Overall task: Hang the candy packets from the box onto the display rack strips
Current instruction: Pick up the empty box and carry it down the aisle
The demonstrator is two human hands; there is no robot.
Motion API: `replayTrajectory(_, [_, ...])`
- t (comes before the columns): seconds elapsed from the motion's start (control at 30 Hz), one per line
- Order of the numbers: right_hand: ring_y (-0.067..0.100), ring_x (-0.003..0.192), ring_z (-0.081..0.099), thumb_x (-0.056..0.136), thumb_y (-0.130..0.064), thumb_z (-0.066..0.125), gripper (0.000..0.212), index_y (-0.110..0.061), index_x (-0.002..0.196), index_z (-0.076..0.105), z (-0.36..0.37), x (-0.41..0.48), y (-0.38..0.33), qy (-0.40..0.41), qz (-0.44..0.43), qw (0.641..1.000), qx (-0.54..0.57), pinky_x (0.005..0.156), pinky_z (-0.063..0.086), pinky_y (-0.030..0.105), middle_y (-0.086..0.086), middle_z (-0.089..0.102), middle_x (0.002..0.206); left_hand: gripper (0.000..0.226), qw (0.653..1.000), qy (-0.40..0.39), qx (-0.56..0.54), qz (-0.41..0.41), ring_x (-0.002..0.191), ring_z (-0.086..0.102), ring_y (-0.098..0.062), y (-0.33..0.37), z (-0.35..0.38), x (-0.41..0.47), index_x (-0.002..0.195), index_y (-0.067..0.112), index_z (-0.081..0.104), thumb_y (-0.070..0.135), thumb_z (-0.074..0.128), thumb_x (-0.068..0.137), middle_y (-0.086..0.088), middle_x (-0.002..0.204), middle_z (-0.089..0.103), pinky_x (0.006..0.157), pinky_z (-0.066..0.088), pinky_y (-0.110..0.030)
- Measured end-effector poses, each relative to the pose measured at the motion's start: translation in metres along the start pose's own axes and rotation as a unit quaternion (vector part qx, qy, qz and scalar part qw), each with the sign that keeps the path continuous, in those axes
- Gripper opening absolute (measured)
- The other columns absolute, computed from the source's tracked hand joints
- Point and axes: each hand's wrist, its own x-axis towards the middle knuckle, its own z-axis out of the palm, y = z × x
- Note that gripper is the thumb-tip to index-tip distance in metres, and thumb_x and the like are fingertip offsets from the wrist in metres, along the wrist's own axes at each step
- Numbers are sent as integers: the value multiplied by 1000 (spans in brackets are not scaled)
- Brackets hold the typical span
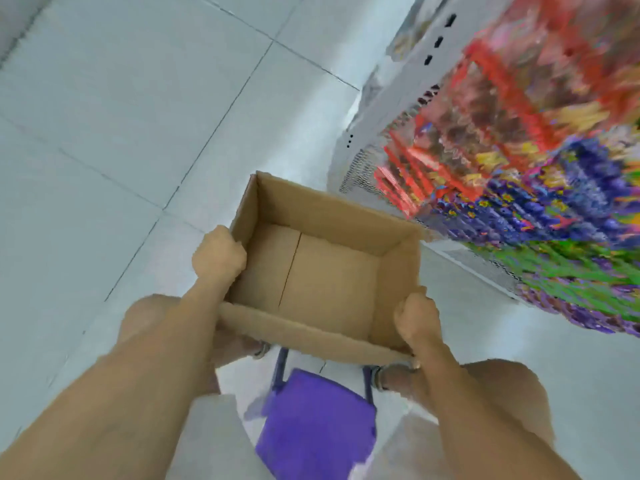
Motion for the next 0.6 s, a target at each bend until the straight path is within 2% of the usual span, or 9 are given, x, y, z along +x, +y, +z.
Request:
replayTrajectory(0.1, [40,94,69,95,-12,59,30,4,120,51,-52,-69,-82,-5,-33,999,-6,67,45,34,21,67,101,14,1000,10,-3,-23,104,64,-45,-45,-104,-11,106,9,56,13,56,92,-19,112,64,80,46,-42])
replayTrajectory(0.2, [39,92,66,93,-15,62,32,-1,118,49,-108,-132,-165,14,-48,999,3,66,43,35,16,62,96,13,998,32,-31,-53,100,63,-45,-86,-212,-12,102,10,54,14,57,90,-19,107,65,76,45,-41])
replayTrajectory(0.27, [36,85,58,92,-16,61,30,-7,116,44,-145,-160,-216,35,-51,998,29,66,42,37,9,54,92,13,994,55,-64,-63,92,61,-42,-106,-281,-10,97,11,54,20,58,89,-16,100,65,76,48,-42])
replayTrajectory(0.33, [34,80,52,93,-18,60,26,-12,107,39,-185,-175,-264,64,-67,994,57,65,43,39,8,53,89,18,988,85,-107,-70,86,57,-37,-114,-343,-7,96,13,55,30,60,92,-11,94,64,75,47,-41])
replayTrajectory(0.47, [43,91,64,105,-32,55,27,-10,101,39,-269,-180,-337,152,-99,978,104,68,47,44,23,66,96,26,979,120,-153,-64,96,61,-39,-94,-430,8,107,16,53,39,58,96,-9,99,62,77,46,-41])
replayTrajectory(0.53, [43,87,65,106,-37,51,30,-8,104,42,-308,-176,-358,185,-101,971,112,67,50,45,21,64,88,28,978,111,-167,-61,102,63,-41,-69,-461,22,112,17,53,41,55,96,-10,107,65,80,49,-42])
replayTrajectory(0.6, [39,80,62,105,-35,52,27,-10,105,42,-344,-167,-373,205,-98,967,119,64,45,43,15,58,80,33,977,98,-183,-49,103,64,-41,-39,-490,40,117,17,55,41,53,95,-11,109,67,83,52,-44])
